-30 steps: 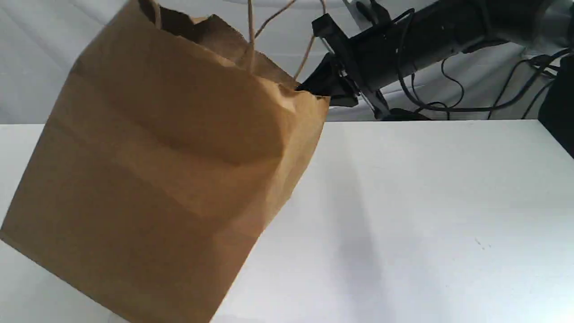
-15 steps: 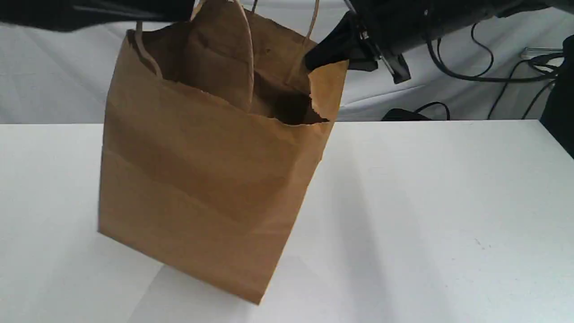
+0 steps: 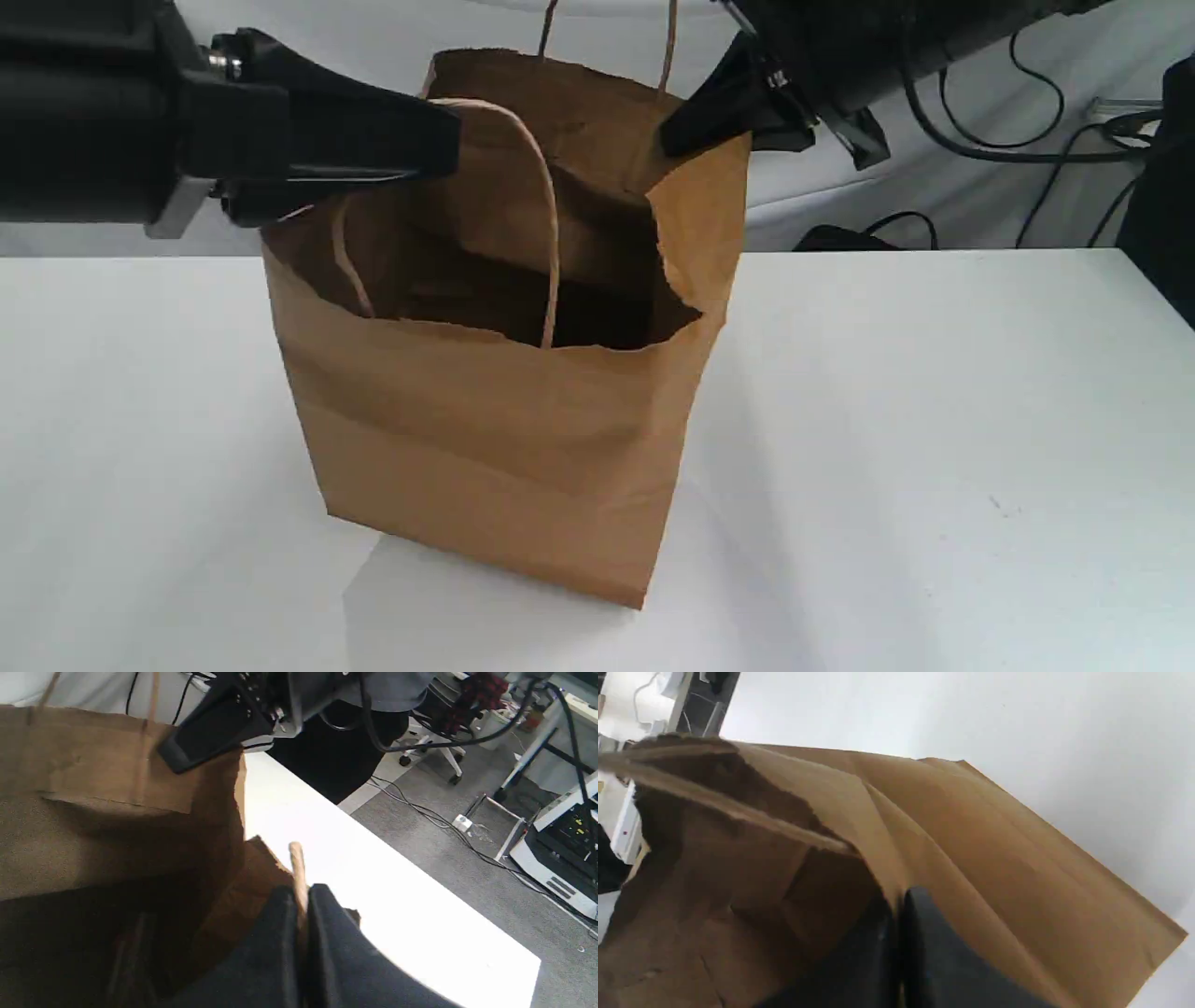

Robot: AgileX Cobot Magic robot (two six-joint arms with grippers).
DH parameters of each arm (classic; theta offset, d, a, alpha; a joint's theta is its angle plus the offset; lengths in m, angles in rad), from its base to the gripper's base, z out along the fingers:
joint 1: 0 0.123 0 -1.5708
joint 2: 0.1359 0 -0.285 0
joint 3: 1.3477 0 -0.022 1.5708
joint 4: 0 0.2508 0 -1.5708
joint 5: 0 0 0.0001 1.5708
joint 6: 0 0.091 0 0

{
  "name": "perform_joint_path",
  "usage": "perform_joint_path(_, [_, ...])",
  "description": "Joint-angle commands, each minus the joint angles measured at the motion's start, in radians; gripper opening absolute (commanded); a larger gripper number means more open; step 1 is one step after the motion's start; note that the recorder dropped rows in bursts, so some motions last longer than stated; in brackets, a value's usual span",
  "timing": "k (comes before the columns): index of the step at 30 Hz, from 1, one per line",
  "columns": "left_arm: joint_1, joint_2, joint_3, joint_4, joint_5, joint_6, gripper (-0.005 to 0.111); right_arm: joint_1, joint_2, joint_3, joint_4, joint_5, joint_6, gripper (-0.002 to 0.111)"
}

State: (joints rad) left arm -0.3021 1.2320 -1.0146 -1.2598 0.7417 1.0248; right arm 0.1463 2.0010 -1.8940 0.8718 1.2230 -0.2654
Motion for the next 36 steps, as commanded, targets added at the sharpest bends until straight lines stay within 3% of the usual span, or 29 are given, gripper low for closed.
perform_joint_path(1, [-0.005, -0.006, 0.011, -0.012, -0.03, 0.004, 0.0, -0.007, -0.005, -0.004, -0.037, -0.002, 0.033, 0.0])
perform_joint_path(7, [-0.005, 0.023, 0.011, -0.012, -0.108, -0.03, 0.0, -0.007, -0.005, -0.004, -0.048, -0.002, 0.037, 0.0])
perform_joint_path(22, [-0.005, 0.142, 0.009, -0.076, -0.12, -0.001, 0.003, -0.007, -0.004, -0.004, -0.151, -0.002, 0.07, 0.0])
perform_joint_path(25, [-0.005, 0.142, 0.009, -0.097, -0.12, 0.042, 0.016, -0.007, -0.004, -0.004, -0.151, -0.002, 0.07, 0.0])
perform_joint_path(31, [-0.005, 0.142, 0.009, -0.127, -0.143, 0.073, 0.053, -0.007, -0.004, -0.004, -0.157, -0.002, 0.07, 0.0])
perform_joint_path(36, [-0.005, 0.14, 0.009, -0.127, -0.139, 0.073, 0.057, -0.007, -0.004, -0.004, -0.174, -0.002, 0.07, 0.0])
